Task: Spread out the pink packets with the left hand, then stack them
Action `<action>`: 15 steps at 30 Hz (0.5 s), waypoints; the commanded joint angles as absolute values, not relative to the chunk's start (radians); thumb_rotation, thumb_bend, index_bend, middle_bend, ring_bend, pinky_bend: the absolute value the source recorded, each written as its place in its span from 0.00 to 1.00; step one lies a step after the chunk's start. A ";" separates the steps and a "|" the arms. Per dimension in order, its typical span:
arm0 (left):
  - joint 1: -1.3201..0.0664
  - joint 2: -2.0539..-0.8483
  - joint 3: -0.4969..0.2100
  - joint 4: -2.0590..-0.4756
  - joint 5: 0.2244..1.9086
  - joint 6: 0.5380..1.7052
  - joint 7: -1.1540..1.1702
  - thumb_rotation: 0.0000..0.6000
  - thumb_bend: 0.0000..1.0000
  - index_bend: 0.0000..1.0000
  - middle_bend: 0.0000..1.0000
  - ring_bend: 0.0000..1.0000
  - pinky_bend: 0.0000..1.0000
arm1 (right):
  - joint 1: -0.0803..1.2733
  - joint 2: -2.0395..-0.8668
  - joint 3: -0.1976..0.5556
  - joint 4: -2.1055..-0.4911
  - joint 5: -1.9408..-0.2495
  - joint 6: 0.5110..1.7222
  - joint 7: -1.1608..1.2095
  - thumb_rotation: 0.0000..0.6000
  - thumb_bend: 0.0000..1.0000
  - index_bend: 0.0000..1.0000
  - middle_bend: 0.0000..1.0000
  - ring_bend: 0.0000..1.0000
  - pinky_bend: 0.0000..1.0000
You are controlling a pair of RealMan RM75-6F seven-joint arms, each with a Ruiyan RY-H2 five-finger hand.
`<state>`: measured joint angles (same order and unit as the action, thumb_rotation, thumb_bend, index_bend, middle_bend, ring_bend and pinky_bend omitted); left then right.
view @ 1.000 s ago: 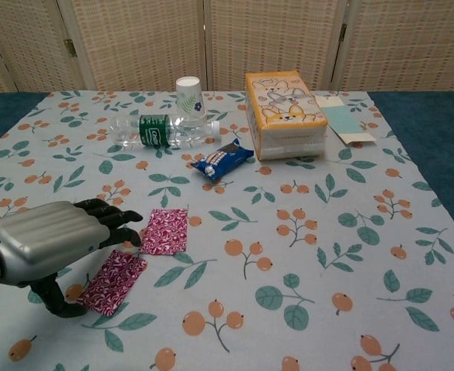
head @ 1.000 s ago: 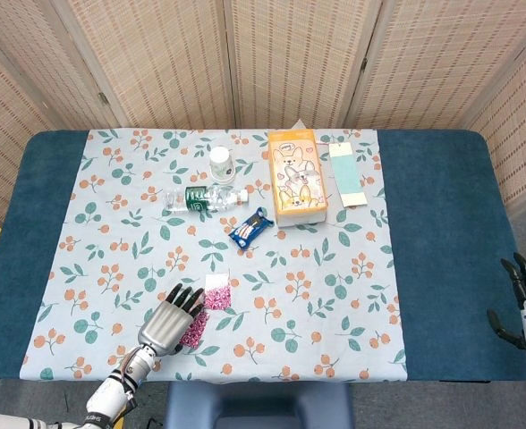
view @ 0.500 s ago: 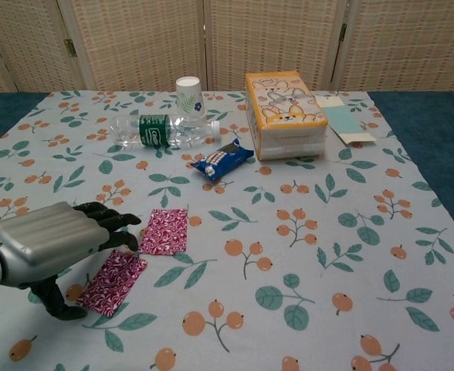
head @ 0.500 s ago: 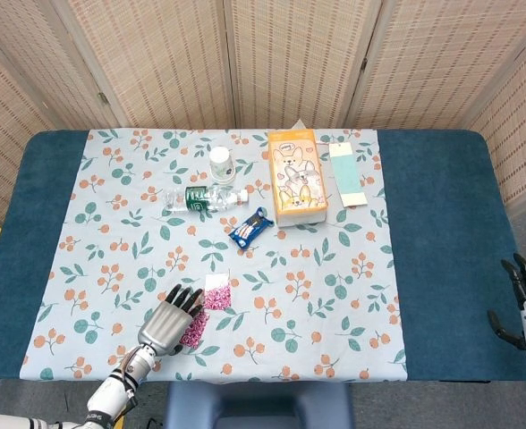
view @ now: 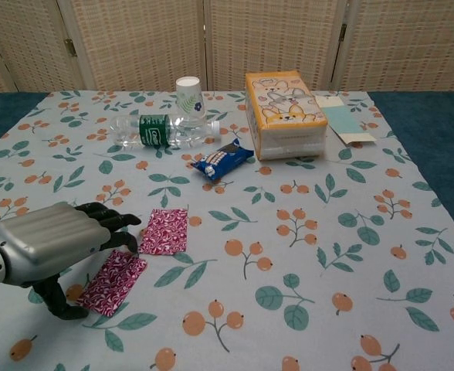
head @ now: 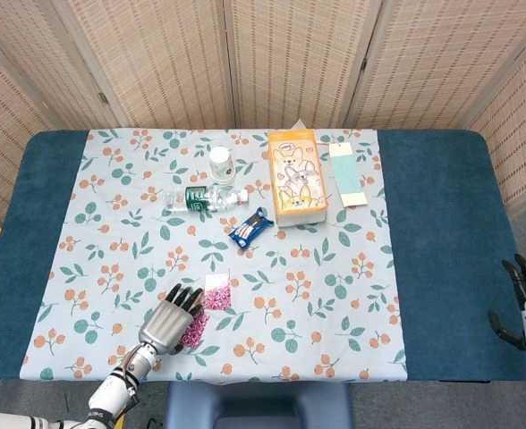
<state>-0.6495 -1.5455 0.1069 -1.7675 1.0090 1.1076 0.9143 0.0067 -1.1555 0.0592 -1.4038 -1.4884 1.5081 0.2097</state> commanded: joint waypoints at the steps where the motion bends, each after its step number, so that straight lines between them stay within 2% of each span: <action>1: -0.650 -1.546 0.106 -1.766 1.007 1.106 0.915 1.00 0.24 0.22 0.00 0.00 0.00 | 0.006 -1.156 0.059 -1.403 -1.488 1.508 0.210 1.00 0.39 0.00 0.00 0.00 0.00; 15: -0.645 -1.553 0.105 -1.756 1.017 1.107 0.901 1.00 0.25 0.28 0.00 0.00 0.00 | 0.011 -1.157 0.061 -1.403 -1.487 1.501 0.208 1.00 0.39 0.00 0.00 0.00 0.00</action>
<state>-0.6457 -1.5523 0.1055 -1.7566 1.0147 1.1057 0.9035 0.0109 -1.1568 0.0611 -1.4032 -1.4871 1.5011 0.2081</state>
